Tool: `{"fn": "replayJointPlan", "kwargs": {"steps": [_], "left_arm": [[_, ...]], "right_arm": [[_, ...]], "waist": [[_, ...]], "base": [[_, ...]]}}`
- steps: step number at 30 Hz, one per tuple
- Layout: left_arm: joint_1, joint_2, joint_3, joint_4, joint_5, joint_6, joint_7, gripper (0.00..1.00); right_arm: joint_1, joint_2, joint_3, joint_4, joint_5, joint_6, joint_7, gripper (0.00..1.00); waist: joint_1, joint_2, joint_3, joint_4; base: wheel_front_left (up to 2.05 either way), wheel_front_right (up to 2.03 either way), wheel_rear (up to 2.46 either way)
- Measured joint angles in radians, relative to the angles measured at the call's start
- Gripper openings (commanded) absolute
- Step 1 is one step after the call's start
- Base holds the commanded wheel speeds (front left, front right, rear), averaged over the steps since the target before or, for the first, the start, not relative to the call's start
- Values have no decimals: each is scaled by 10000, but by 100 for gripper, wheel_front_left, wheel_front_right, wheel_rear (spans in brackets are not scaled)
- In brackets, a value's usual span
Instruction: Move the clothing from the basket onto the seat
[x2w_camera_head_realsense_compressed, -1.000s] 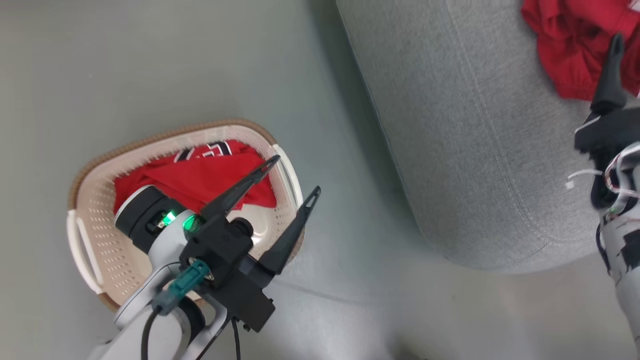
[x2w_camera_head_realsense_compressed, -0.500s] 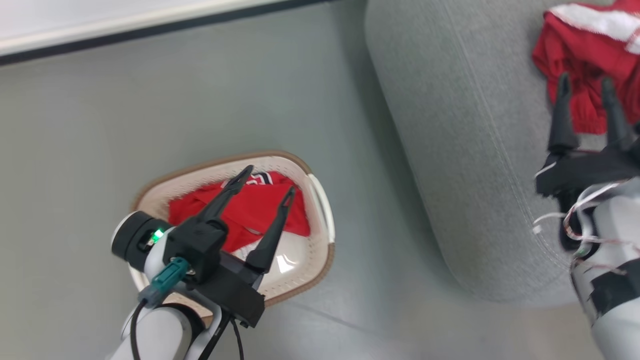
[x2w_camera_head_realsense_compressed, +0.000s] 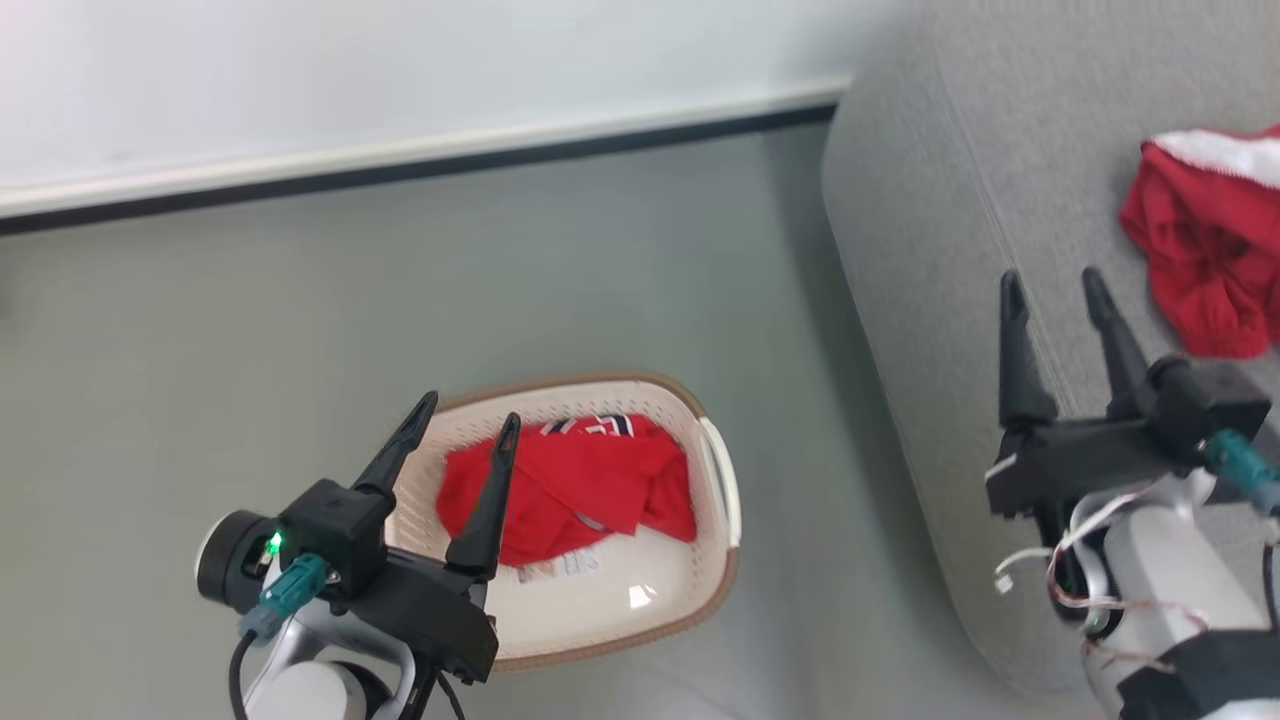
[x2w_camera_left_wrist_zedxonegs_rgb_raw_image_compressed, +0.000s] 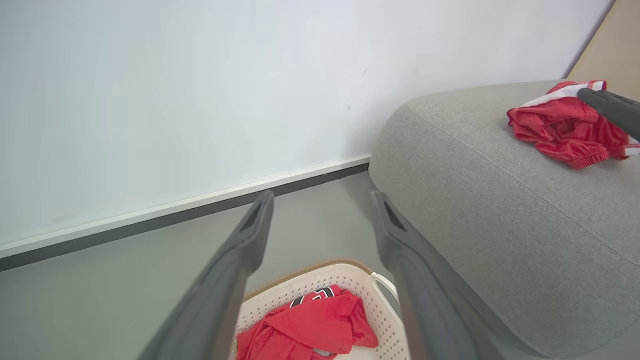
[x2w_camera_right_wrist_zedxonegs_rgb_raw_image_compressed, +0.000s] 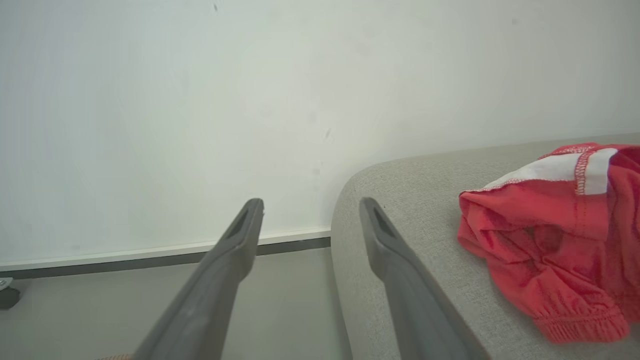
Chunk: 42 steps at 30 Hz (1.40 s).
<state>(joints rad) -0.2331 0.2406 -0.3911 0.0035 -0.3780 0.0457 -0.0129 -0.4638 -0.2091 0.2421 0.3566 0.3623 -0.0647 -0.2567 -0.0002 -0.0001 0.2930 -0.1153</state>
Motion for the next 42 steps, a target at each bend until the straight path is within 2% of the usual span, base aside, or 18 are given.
{"fn": "replayJointPlan", "kwargs": {"steps": [11,23,42], "left_arm": [[718,-173,594,514,-370,349,-359,100],[1780,-194,1277,593,-523,598,-681,100],[2422,-251,1868,224,-487,700,-784,100]], "right_arm": [[1315,136,416,-500,-123,-13,2,100],[2713,173,583,-1068,-123,-69,96,100],[3355,8,702,-2151,-303,-245,621,100]], "waist": [[0,0,-1138,648],[0,0,-2206,952],[2,1,-2569,1060]], "base": [[0,0,0],[0,0,0],[0,0,0]]}}
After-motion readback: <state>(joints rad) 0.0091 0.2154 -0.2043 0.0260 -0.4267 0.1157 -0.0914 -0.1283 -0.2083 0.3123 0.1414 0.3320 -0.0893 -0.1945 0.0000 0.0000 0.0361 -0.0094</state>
